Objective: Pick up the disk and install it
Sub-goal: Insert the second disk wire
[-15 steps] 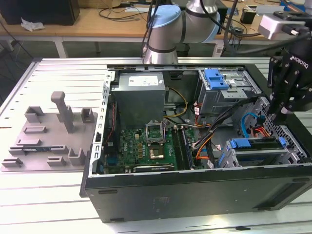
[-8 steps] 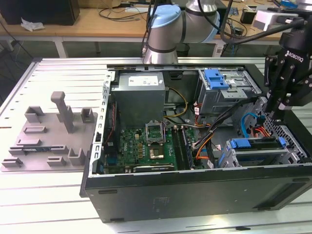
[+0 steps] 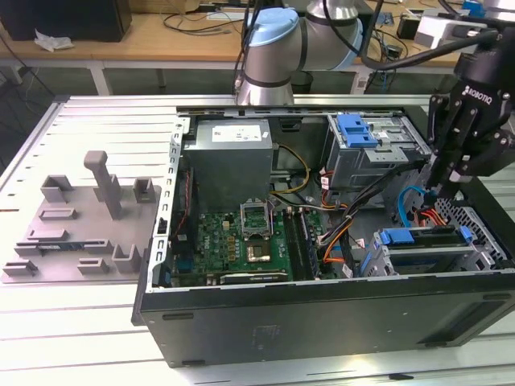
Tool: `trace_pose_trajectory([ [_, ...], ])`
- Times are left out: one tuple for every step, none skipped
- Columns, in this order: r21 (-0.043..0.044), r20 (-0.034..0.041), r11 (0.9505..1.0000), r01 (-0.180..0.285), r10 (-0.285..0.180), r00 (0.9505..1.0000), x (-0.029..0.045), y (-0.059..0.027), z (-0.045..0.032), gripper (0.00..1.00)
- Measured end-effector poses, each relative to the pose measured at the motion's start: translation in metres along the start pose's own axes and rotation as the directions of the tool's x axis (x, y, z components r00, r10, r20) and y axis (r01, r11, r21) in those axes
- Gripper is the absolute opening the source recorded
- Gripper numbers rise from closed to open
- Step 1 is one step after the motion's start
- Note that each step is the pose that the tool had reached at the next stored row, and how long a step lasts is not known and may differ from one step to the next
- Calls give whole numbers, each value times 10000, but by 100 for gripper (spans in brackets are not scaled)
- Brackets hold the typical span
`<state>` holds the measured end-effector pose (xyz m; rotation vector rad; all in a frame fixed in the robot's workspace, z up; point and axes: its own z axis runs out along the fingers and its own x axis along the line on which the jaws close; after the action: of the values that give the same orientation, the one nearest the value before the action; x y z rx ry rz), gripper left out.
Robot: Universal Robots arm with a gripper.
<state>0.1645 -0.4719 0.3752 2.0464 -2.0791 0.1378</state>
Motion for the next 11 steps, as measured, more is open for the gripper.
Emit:
trace_pose_trajectory([
  [1,-24,10000,-2,2,10000,-4,7,9,31],
  [1,-56,10000,-6,6,10000,-7,11,19,31],
  [1,-103,10000,-9,9,9999,-9,12,28,31],
  [-2,-182,10000,-16,16,9998,-11,12,38,31],
  [-3,-227,10000,-20,20,9997,-13,11,44,31],
  [-2,-288,10000,-26,26,9996,-15,10,57,31],
  [-2,-304,10000,-26,26,9995,-17,13,64,31],
  [-2,-310,10000,-27,27,9995,-19,18,68,31],
  [0,-310,10000,-28,28,9995,-21,28,73,31],
  [7,-310,10000,-29,30,9995,-22,41,76,31],
  [29,-311,10000,-34,35,9995,-23,66,80,31],
])
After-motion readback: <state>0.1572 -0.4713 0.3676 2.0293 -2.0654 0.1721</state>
